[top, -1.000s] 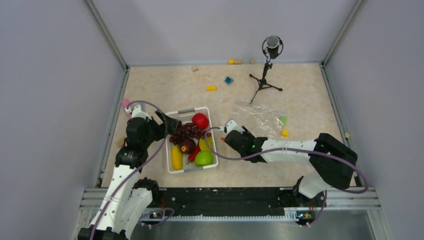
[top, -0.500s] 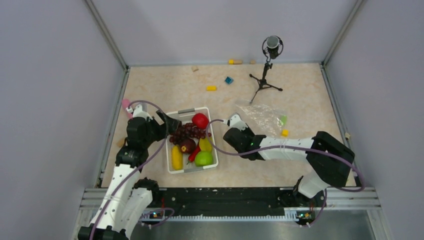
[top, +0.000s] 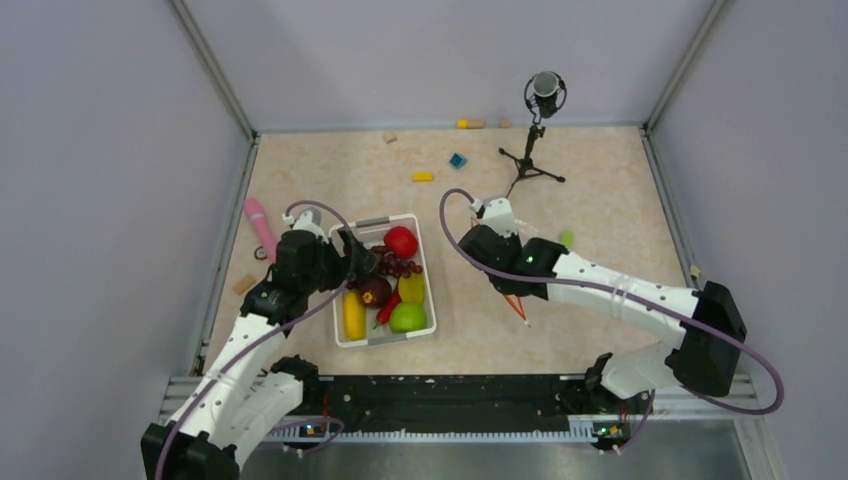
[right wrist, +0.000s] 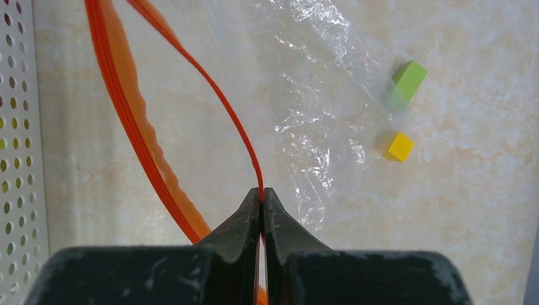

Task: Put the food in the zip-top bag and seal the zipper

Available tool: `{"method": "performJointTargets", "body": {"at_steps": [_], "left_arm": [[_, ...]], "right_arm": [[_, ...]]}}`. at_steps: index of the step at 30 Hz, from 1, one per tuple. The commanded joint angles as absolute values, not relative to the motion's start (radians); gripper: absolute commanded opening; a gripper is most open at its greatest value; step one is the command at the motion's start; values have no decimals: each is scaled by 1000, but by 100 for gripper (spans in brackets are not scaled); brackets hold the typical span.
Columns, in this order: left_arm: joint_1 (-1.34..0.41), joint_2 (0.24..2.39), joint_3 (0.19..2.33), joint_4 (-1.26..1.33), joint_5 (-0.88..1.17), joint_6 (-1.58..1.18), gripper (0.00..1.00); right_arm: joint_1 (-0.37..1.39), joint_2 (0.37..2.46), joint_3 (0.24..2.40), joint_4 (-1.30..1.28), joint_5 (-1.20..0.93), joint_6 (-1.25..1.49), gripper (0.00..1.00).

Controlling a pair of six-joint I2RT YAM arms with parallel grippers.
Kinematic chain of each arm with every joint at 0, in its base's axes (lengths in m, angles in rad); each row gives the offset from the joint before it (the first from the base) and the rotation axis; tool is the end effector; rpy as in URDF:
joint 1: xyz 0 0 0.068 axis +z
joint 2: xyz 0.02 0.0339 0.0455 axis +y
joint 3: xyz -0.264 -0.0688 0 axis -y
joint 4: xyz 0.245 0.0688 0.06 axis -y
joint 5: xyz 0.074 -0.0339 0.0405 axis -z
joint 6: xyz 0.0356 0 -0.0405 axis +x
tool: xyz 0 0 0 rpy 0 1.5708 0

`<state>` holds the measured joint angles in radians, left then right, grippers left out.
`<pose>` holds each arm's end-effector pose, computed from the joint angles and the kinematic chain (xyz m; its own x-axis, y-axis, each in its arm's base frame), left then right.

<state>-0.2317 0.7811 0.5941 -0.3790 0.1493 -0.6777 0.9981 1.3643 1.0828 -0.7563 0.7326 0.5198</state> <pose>0.1706 -0.0457 0.2542 -0.6256 -0.4895 -0.6075 -0.0552 0.8045 -0.5914 0.1658 0.2131 0.2749 -0.6240 -0.2863 -0.7271 -0.1506 0.9571 -0.2476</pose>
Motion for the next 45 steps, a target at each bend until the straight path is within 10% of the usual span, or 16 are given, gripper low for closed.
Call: {"method": "performJointTargets", "body": {"at_steps": [1, 28, 45], "left_arm": [[-360, 787, 672, -523, -3, -680, 98], [-529, 1033, 626, -466, -147, -689, 93], [-539, 923, 685, -492, -112, -696, 30]], "right_arm": [[972, 1346, 1123, -853, 627, 584, 0], [787, 1324, 935, -446, 217, 522, 0], [787, 1286, 926, -456, 216, 520, 0]]}}
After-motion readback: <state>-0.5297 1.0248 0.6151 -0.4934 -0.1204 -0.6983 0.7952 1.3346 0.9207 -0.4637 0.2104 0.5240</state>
